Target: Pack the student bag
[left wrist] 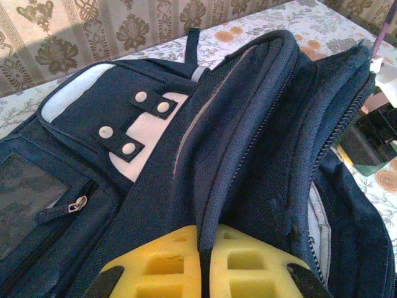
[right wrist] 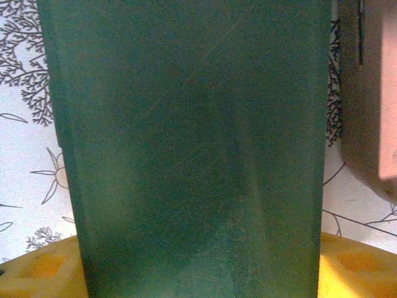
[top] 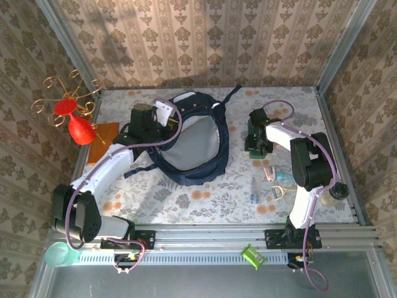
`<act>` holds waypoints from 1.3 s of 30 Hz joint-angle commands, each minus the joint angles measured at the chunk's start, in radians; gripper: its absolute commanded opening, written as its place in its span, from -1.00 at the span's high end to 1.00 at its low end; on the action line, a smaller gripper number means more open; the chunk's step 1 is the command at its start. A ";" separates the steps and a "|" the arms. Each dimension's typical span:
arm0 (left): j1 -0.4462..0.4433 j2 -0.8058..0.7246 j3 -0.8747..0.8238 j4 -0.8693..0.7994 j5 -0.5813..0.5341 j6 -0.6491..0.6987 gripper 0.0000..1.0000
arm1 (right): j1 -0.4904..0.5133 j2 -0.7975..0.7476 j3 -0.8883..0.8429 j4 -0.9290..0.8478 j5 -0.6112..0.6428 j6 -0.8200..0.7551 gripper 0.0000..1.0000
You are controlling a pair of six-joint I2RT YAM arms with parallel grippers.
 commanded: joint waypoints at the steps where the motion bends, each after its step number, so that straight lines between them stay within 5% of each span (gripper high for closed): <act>1: 0.002 -0.024 -0.007 0.088 -0.016 -0.064 1.00 | 0.013 -0.093 -0.049 0.045 -0.090 0.007 0.02; 8: 0.026 -0.038 -0.018 0.169 0.033 -0.194 1.00 | 0.126 -0.472 -0.229 0.062 -0.221 0.039 0.07; 12: 0.031 -0.037 0.006 0.190 0.068 -0.208 1.00 | 0.267 -0.531 -0.200 0.018 -0.332 0.016 0.08; 17: 0.030 -0.032 0.052 0.212 0.147 -0.256 1.00 | 0.377 -0.402 -0.077 0.021 -0.421 0.033 0.08; 26: 0.025 -0.042 0.155 0.213 0.204 -0.322 1.00 | 0.387 -0.100 0.148 0.112 -0.493 0.153 0.08; 39: 0.022 -0.007 0.179 0.284 0.232 -0.429 1.00 | 0.443 0.130 0.332 0.391 -0.114 0.472 -0.42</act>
